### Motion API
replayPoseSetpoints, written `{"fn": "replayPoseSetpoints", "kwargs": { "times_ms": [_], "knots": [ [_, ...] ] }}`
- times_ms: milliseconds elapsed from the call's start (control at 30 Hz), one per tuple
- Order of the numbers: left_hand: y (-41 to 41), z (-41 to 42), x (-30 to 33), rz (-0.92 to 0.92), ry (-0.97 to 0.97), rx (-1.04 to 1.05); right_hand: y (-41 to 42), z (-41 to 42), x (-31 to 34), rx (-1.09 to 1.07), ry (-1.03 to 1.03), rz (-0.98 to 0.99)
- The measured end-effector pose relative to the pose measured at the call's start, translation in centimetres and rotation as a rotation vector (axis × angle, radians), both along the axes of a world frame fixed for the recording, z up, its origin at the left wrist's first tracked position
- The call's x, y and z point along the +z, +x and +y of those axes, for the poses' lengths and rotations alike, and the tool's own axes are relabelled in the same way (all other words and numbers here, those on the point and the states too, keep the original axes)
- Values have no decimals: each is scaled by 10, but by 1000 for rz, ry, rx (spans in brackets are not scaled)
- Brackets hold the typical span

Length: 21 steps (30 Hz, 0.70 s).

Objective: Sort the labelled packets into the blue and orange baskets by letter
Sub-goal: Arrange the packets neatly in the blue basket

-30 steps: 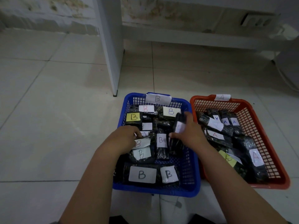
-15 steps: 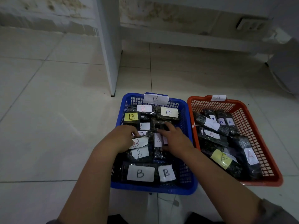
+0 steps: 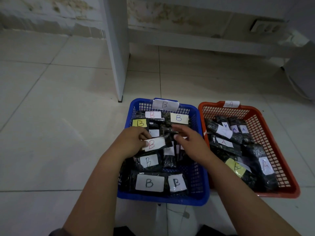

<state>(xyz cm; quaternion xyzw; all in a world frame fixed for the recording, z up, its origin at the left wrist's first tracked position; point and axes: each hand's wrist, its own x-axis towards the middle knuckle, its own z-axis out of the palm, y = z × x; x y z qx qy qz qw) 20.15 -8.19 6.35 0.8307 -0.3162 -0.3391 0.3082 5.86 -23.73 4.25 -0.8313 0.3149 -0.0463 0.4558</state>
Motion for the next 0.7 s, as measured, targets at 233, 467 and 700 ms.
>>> {"fn": "replayPoseSetpoints", "kwargs": {
  "times_ms": [233,467,700],
  "knots": [
    [-7,-4,-1,46,-53,-11,-7,5,2,-87,305,-83],
    [-6,4,-11,-110,300,-156,-7,-30,-16,-518,62,-95],
    [-12,-3,-24,-160,321,-291,33,-44,-23,-353,55,46]
  ]
}}
